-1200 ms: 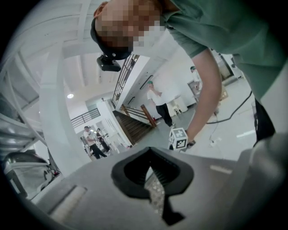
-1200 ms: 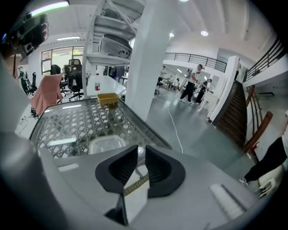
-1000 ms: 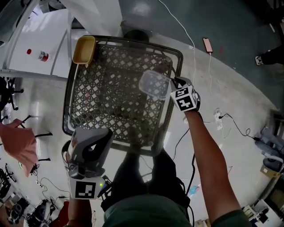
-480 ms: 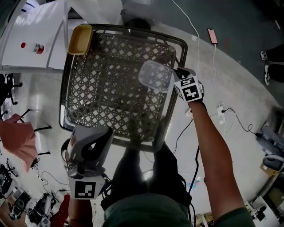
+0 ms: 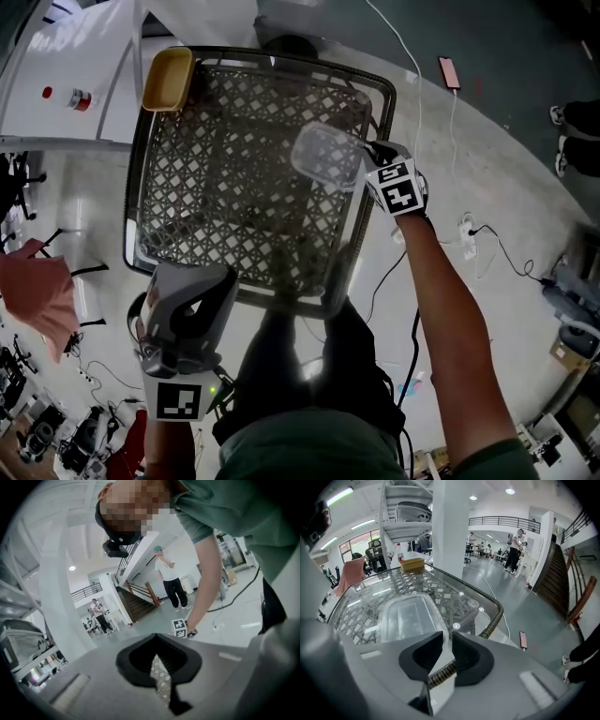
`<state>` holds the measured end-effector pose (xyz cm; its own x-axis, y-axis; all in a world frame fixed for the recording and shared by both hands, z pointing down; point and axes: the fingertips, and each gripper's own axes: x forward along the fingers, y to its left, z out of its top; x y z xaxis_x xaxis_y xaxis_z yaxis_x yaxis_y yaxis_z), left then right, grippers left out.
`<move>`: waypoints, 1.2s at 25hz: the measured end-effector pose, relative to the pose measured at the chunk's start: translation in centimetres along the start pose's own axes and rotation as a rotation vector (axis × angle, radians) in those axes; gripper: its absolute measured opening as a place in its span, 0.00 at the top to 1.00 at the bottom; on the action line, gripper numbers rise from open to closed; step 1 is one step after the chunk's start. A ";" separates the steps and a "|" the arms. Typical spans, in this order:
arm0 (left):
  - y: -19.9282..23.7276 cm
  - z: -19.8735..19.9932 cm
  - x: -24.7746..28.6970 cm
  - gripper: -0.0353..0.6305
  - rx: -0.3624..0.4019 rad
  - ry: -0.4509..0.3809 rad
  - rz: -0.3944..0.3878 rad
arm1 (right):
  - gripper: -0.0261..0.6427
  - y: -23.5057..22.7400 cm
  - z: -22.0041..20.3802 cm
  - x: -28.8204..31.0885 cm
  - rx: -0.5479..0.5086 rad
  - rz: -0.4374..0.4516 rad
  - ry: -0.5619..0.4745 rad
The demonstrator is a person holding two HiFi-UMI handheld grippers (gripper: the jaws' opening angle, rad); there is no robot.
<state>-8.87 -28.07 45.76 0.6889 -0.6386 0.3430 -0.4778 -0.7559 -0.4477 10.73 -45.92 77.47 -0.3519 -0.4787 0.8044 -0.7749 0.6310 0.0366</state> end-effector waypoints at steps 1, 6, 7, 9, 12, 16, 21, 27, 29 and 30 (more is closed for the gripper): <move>-0.1 -0.1 0.0 0.94 -0.004 0.001 -0.001 | 0.86 0.1 0.1 0.0 -0.028 -0.009 0.004; -0.4 -0.4 -0.1 0.94 -0.007 0.004 -0.004 | 0.90 0.3 0.1 0.1 -0.111 -0.045 0.016; -0.5 -0.4 -0.1 0.94 -0.007 0.004 -0.005 | 0.95 0.3 0.1 0.2 -0.120 -0.053 0.021; -0.6 -0.4 0.0 0.94 -0.004 0.002 -0.007 | 0.96 0.4 0.1 0.3 -0.135 -0.063 0.033; -0.5 -0.2 0.0 0.94 -0.004 -0.002 -0.007 | 0.96 0.6 0.3 0.4 -0.145 -0.068 0.043; -0.2 0.1 -0.2 0.94 -0.001 -0.005 -0.003 | 0.96 0.6 0.3 0.1 -0.126 -0.077 0.034; 0.0 -0.3 -0.3 0.94 -0.006 0.004 0.001 | 0.88 0.3 0.1 -0.2 -0.115 -0.074 0.002; -0.2 -0.5 0.1 0.94 -0.009 0.000 -0.007 | 0.84 0.1 0.1 0.1 -0.036 -0.004 -0.019; -0.1 -0.5 0.2 0.94 -0.011 -0.003 -0.007 | 0.86 0.1 0.1 0.2 -0.009 0.020 -0.029; 0.0 -0.4 0.3 0.94 -0.011 -0.005 -0.007 | 0.87 0.0 0.1 0.2 0.000 0.028 -0.029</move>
<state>-8.86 -28.33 46.26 0.6948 -0.6328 0.3418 -0.4790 -0.7616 -0.4364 10.57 -46.06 77.60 -0.3881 -0.4785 0.7876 -0.7646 0.6444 0.0147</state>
